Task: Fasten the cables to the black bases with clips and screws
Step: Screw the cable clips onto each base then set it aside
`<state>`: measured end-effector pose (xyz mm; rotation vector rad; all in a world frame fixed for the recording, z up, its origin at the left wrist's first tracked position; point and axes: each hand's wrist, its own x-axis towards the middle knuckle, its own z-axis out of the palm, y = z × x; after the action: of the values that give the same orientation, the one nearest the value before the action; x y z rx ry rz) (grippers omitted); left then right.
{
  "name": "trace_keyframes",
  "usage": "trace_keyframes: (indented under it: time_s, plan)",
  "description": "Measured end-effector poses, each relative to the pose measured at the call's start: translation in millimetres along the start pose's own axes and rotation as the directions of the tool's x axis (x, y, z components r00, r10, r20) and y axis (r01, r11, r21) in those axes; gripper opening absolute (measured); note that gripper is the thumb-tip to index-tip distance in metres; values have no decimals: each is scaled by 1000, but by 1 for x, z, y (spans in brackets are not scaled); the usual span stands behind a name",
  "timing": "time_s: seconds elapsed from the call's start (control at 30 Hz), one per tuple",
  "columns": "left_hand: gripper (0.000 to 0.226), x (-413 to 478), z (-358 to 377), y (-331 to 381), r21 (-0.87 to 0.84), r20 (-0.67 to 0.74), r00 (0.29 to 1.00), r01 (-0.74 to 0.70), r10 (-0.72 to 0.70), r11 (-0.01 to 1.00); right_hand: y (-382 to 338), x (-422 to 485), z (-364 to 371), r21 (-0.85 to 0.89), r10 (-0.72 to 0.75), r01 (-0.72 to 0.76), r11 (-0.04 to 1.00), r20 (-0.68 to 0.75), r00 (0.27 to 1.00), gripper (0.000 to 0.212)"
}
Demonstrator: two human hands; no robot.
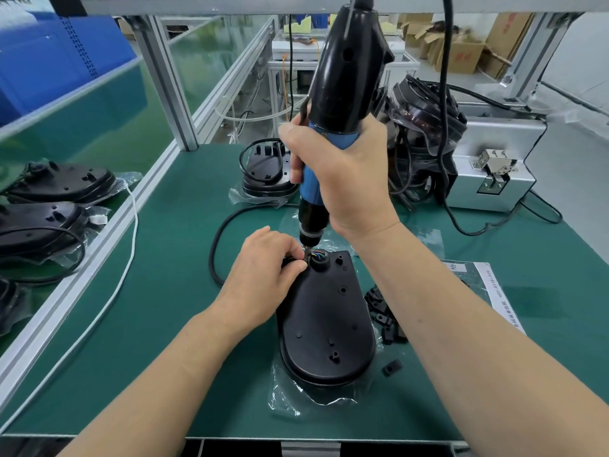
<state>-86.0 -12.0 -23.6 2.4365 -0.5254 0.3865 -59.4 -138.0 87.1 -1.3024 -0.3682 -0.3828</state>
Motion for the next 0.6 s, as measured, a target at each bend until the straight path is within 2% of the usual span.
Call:
trace_keyframes:
  time_s: [0.17, 0.47, 0.6]
  plan:
    - [9, 1, 1, -1, 53, 21, 999, -29, 28, 998, 3, 4, 3, -20, 7, -7, 1000, 8, 1000, 23]
    - [13, 1, 2, -3, -20, 9, 1000, 2, -2, 1000, 5, 8, 4, -46, 30, -27, 999, 62, 998, 23]
    - [15, 0, 3, -2, -31, 0, 1000, 21, -21, 999, 6, 8, 3, -32, 38, -37, 999, 29, 999, 21]
